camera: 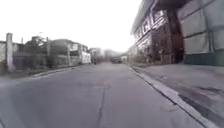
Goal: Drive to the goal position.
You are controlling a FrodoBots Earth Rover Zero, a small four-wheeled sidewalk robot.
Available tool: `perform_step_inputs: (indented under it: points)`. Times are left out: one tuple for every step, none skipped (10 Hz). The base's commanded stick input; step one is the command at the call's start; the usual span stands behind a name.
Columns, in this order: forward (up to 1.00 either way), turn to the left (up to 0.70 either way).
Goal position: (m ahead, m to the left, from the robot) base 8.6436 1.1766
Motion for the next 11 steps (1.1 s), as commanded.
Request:
perform_step_inputs:
  points:
    - [1.00,0.00]
    - [1.00,0.00]
    - [1.00,0.00]
    - [1.00,0.00]
    - [1.00,0.00]
    - [1.00,0.00]
    - [1.00,0.00]
    - [1.00,0.00]
    - [1.00,0.00]
    - [1.00,0.00]
    - [1.00,0.00]
